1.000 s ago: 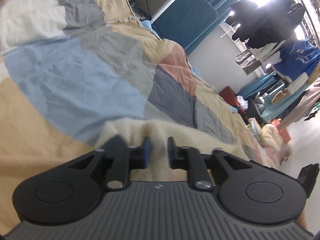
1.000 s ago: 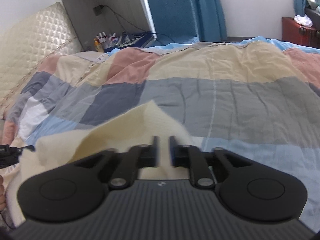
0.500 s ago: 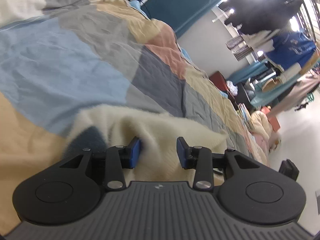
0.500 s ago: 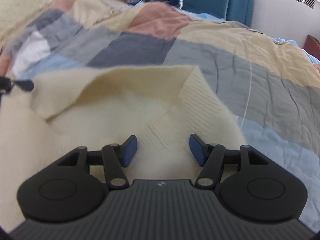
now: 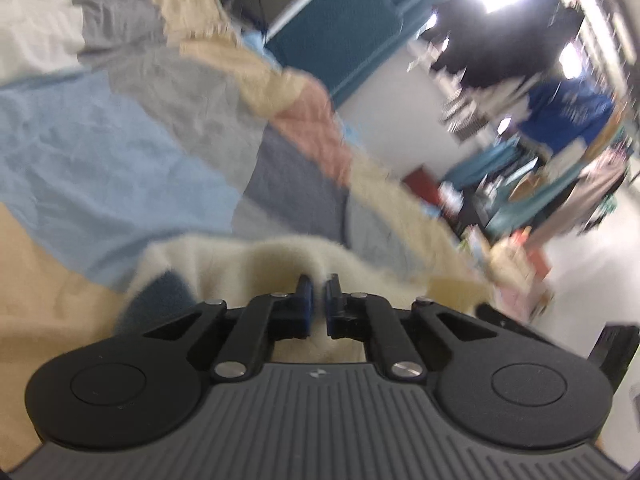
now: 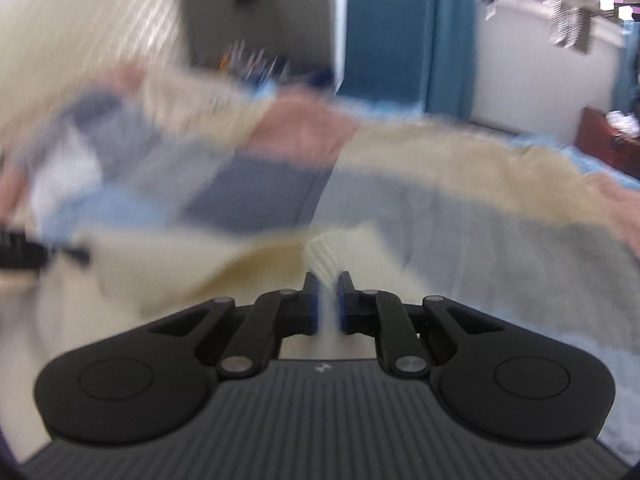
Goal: Fold large clothes
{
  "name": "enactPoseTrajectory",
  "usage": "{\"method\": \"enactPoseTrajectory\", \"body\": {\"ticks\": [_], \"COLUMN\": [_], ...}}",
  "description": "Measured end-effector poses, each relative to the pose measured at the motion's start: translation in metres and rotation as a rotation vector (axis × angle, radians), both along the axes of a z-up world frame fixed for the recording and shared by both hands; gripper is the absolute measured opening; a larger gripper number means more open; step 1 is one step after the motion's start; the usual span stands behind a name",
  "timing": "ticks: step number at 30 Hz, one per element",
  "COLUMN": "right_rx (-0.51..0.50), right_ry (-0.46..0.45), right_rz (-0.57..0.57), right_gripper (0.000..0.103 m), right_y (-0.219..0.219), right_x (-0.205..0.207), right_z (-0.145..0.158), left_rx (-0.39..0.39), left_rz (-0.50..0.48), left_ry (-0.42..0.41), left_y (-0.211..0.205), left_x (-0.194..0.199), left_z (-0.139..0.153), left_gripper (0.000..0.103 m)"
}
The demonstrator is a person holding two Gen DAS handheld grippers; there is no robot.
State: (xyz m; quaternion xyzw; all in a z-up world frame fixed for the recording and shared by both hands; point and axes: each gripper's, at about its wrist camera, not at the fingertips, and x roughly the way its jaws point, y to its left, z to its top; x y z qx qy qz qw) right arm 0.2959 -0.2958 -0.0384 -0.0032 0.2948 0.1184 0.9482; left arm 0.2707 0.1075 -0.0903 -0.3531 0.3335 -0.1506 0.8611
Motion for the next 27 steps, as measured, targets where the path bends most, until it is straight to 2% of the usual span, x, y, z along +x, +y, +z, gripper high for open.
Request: {"method": "enactPoseTrajectory", "body": {"ticks": [3,5,7,9,10,12,16,19,22,23,25,27], "right_rx": [0.041,0.073,0.108,0.125,0.119,0.098,0.040,-0.043,-0.021,-0.007,0.035,0.073], "right_ry": [-0.076,-0.115,-0.109,-0.086,-0.073,-0.045,0.025,0.088,0.121,0.115,0.093,0.085], "right_rz": [-0.089,-0.169,-0.241,-0.286,-0.302,-0.338,-0.349,-0.333,-0.328,-0.330,-0.329,-0.315], "right_gripper": [0.012,0.012,0.012,0.012,0.012,0.012,0.012,0.012,0.013,0.015,0.016,0.022], "right_y": [-0.026,-0.046,-0.064,-0.075,-0.077,-0.080,-0.080,-0.077,-0.081,-0.082,-0.087,-0.091], "right_x": [-0.006,-0.006,0.001,0.009,0.014,0.023,0.034,0.042,0.039,0.036,0.030,0.026], "right_z": [0.017,0.021,0.018,0.009,0.002,-0.013,-0.038,-0.062,-0.071,-0.068,-0.060,-0.049], "left_rx": [-0.077,-0.102,-0.152,-0.179,-0.168,-0.096,-0.010,0.047,0.068,0.069,0.074,0.079], "left_rz": [0.070,0.117,0.156,0.179,0.185,0.201,0.221,0.204,0.177,0.168,0.161,0.152], "left_ry": [-0.039,-0.049,-0.060,-0.033,-0.008,0.037,0.102,0.084,0.068,0.067,0.069,0.058], "left_y": [0.015,0.023,0.031,0.037,0.036,0.033,0.026,0.020,0.018,0.017,0.018,0.020], "left_x": [-0.006,-0.007,-0.008,-0.005,-0.002,0.002,0.011,0.010,0.011,0.010,0.007,0.002], "left_z": [0.006,0.006,0.003,0.000,-0.003,-0.009,-0.022,-0.026,-0.025,-0.023,-0.020,-0.016], "left_gripper": [0.006,0.006,0.006,0.006,0.006,0.006,0.006,0.007,0.009,0.011,0.028,0.037]}}
